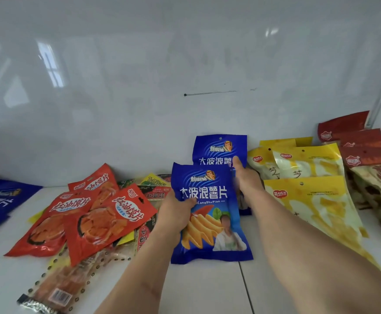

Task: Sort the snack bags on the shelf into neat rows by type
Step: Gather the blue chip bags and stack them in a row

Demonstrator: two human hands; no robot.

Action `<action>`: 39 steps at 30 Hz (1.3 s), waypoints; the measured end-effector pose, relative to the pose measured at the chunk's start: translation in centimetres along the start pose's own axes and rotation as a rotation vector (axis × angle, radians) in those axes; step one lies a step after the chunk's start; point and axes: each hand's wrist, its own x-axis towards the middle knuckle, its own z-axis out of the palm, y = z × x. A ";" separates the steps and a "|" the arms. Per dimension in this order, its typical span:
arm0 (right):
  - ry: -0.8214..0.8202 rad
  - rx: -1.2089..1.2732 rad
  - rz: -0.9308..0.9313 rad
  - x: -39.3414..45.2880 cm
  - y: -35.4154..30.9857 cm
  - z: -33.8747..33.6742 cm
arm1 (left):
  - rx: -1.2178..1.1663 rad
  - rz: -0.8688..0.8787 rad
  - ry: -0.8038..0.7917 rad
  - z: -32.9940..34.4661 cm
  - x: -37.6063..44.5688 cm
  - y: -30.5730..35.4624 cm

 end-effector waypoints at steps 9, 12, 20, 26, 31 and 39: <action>-0.073 -0.150 -0.021 0.8 0.3 0.2 | 0.126 0.032 0.046 3.1 1.9 -0.4; -0.073 -0.259 -0.110 2.0 1.0 0.5 | 0.160 0.035 0.052 3.9 2.1 -0.2; 0.047 -0.489 -0.224 3.5 2.0 1.0 | 0.218 0.060 0.087 5.1 2.6 -0.3; 0.101 -0.522 -0.215 3.9 2.7 1.2 | 0.319 0.068 0.111 4.7 3.0 -0.8; 0.119 -0.538 -0.190 3.5 2.5 1.4 | 0.435 0.054 0.148 4.7 3.2 -1.0; 0.102 -0.564 -0.193 3.0 2.0 1.4 | 0.544 0.036 0.209 4.3 2.8 -1.1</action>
